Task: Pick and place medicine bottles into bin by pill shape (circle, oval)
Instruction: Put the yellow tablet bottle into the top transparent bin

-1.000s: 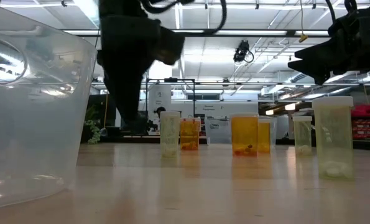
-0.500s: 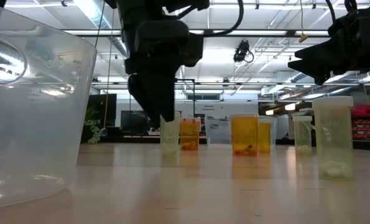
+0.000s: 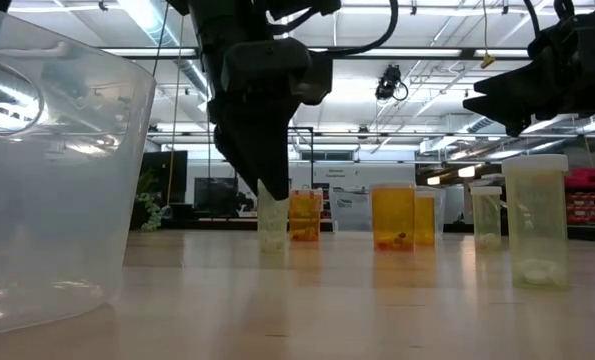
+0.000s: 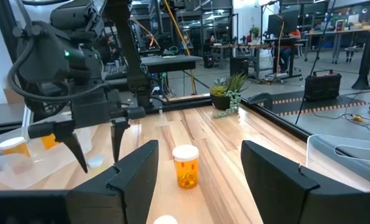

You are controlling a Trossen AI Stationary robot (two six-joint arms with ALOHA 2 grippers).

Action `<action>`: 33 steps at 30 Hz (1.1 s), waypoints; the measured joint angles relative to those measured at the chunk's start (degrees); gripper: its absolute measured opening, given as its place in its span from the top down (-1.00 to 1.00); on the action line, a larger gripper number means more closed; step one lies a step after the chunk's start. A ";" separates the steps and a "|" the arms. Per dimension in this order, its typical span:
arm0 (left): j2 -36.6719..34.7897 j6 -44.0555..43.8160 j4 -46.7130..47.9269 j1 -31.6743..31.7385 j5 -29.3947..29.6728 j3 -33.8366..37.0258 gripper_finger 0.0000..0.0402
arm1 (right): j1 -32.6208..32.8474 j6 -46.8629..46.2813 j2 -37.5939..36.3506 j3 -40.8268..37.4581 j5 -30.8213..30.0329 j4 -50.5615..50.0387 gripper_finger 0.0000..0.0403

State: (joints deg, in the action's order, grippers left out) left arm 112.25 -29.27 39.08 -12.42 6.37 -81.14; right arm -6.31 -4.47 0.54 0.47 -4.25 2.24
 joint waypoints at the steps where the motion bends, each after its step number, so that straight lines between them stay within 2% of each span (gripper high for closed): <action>1: 0.00 0.00 0.09 0.03 0.01 0.00 -0.20 | 0.00 0.00 0.00 0.00 0.00 0.00 -0.17; 13: -0.09 0.09 0.03 1.54 -0.08 0.00 0.23 | 0.00 0.00 0.00 -0.02 0.00 -0.02 -0.17; 17: -0.09 1.45 0.23 2.68 -2.07 -1.07 0.33 | 0.00 0.00 0.00 -0.02 0.00 -0.02 -0.17; 26: -0.13 4.17 2.61 3.97 -2.98 -5.36 0.26 | 0.00 0.00 0.01 -0.01 0.00 -0.02 -0.17; 33: -0.13 8.04 2.44 6.51 -2.44 -9.71 0.32 | -0.02 0.00 0.02 -0.01 0.00 -0.02 -0.17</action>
State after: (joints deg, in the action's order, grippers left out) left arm 112.12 -21.24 41.52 -5.91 3.93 -90.85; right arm -6.33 -4.47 0.55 0.46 -4.25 2.22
